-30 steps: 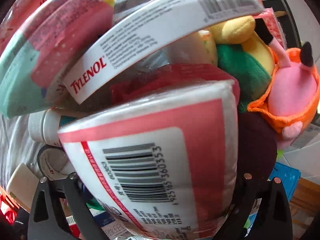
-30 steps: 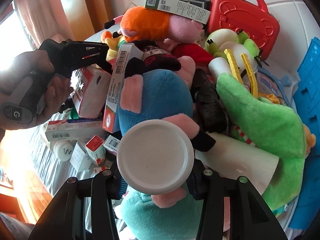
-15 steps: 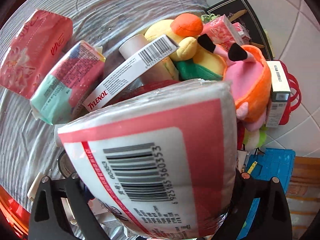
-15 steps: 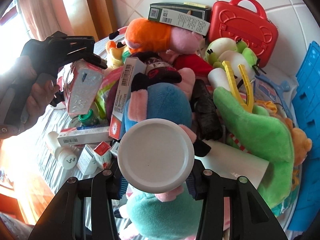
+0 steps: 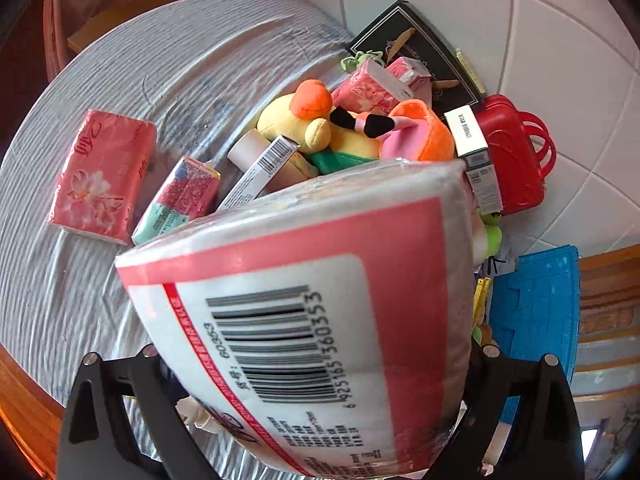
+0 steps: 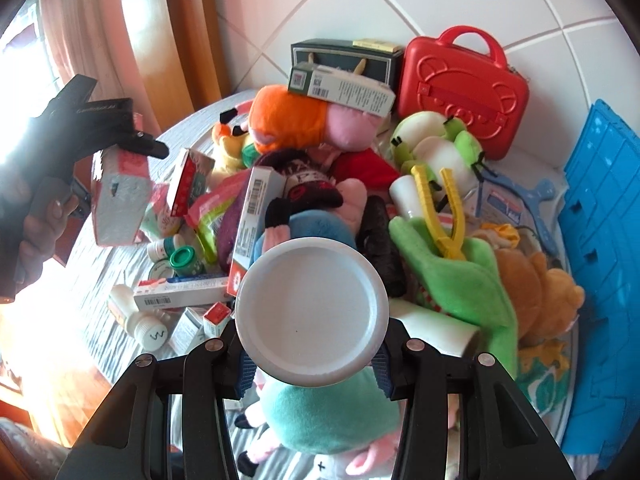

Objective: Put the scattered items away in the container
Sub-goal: 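Carry the tissue pack and white bottle to the blue crate and release them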

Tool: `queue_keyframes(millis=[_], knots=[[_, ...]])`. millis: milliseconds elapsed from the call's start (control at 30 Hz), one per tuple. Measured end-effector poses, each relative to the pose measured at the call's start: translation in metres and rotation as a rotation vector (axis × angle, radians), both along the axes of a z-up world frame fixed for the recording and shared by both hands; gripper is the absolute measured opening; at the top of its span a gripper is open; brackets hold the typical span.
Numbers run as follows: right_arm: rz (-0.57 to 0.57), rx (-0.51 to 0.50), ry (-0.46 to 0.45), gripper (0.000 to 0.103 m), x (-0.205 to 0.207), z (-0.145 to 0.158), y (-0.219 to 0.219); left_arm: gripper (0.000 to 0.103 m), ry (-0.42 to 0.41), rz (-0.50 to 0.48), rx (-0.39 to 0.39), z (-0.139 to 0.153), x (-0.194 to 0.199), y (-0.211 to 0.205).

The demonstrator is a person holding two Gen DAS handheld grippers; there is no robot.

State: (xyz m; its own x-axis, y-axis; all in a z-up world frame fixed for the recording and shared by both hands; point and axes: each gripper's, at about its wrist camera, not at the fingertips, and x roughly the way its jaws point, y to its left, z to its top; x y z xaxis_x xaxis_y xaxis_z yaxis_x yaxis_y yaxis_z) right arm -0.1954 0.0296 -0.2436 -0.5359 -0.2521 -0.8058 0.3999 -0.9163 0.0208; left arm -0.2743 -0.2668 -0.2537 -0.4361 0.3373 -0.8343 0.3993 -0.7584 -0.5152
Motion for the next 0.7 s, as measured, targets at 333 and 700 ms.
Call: queue_keyframes(millis=[333, 700], knots=[[-0.048, -0.011, 0.053, 0.045, 0.013, 0.043, 0.022, 0.097, 0.096, -0.087, -0.072, 0.044, 0.015, 0.015], [-0.044, -0.071, 0.13, 0.045, 0.02, 0.101, 0.068, 0.097, 0.25, -0.141, -0.206, 0.129, 0.03, 0.079]])
